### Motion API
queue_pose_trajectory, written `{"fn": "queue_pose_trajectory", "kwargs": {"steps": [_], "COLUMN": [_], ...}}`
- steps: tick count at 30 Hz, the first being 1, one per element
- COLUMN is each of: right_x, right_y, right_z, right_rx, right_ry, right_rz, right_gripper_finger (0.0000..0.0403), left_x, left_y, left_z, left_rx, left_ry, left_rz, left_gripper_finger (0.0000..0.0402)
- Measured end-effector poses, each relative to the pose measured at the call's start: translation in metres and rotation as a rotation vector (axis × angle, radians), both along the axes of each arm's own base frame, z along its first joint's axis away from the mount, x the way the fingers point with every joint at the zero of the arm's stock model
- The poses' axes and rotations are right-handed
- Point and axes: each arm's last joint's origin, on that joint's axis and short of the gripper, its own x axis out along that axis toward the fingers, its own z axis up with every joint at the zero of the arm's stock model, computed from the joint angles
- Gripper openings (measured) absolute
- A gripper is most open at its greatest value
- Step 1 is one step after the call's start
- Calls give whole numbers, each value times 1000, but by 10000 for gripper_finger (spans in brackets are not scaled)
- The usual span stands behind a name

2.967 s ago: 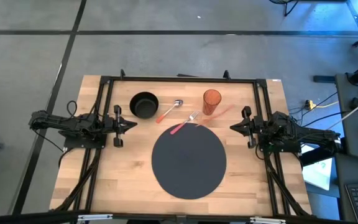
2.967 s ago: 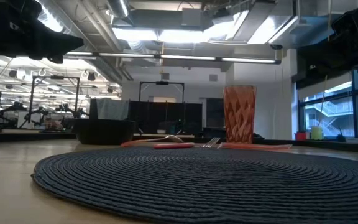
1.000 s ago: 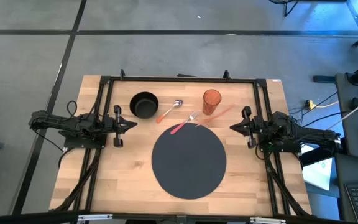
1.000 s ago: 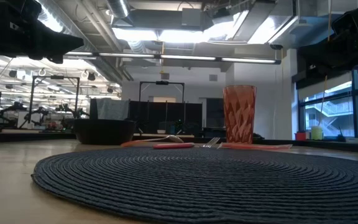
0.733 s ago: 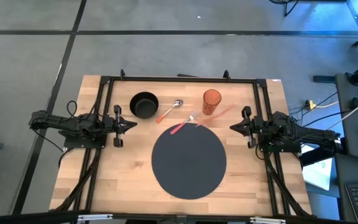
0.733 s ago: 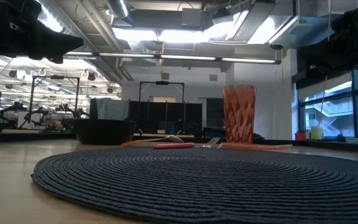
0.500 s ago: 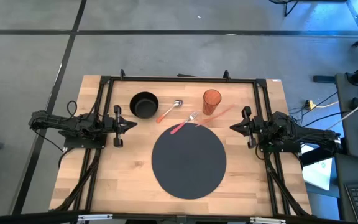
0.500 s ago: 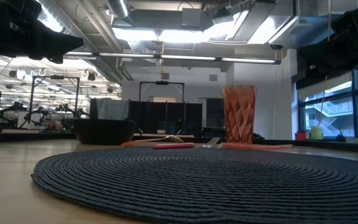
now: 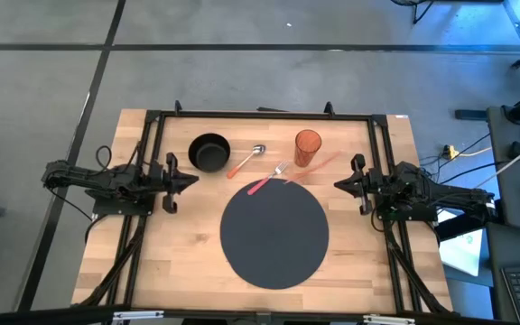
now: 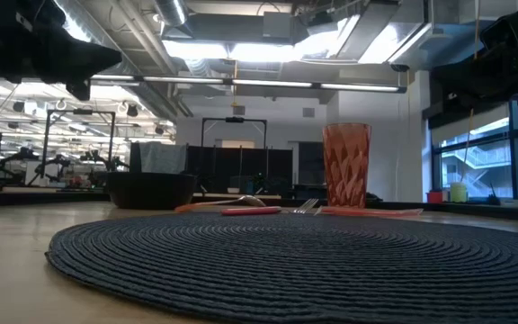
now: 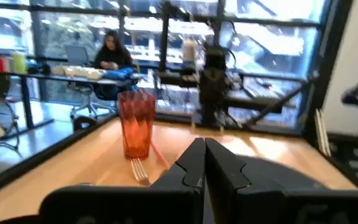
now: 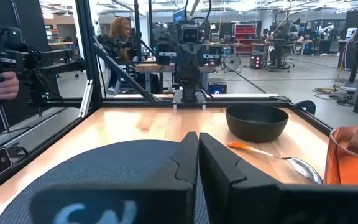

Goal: Pick & Place Utensil
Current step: Put the black bowl on the center of the blue mat

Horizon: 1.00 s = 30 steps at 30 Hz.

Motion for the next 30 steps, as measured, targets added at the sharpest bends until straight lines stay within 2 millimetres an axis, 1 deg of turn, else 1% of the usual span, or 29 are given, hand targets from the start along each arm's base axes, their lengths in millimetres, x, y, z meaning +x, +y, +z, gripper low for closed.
{"fn": "queue_pose_trajectory", "kwargs": {"steps": [2,7,11,13,15,17,20,22,25,28,30], "right_x": [0,0,0,0,0,0,0,0,0,0,0], "right_y": [0,0,0,0,0,0,-1,-2,-3,-3,-3], "right_z": [0,0,0,0,0,-1,-1,0,0,0,0], "right_rx": [1,4,4,4,2,-4,-4,16,32,32,32], "right_ry": [1,2,5,4,4,4,4,4,4,3,3], "right_rz": [0,0,0,0,0,-1,-34,-65,-90,-95,-95], "right_gripper_finger": [16,16,16,16,16,16,16,16,16,16,16], "left_x": [0,-2,-2,-2,-2,-1,5,14,35,62,79], "left_y": [1,1,1,2,2,2,3,3,4,7,9], "left_z": [2,9,12,17,31,49,77,94,113,122,123], "left_rx": [-14,-71,-85,-101,-113,-89,-54,-80,-130,-106,-70], "left_ry": [-28,-101,-104,-99,-115,-118,-83,0,238,523,677], "left_rz": [27,21,26,44,46,53,113,178,301,374,404], "left_gripper_finger": [4,4,4,4,4,4,4,4,4,4,4]}}
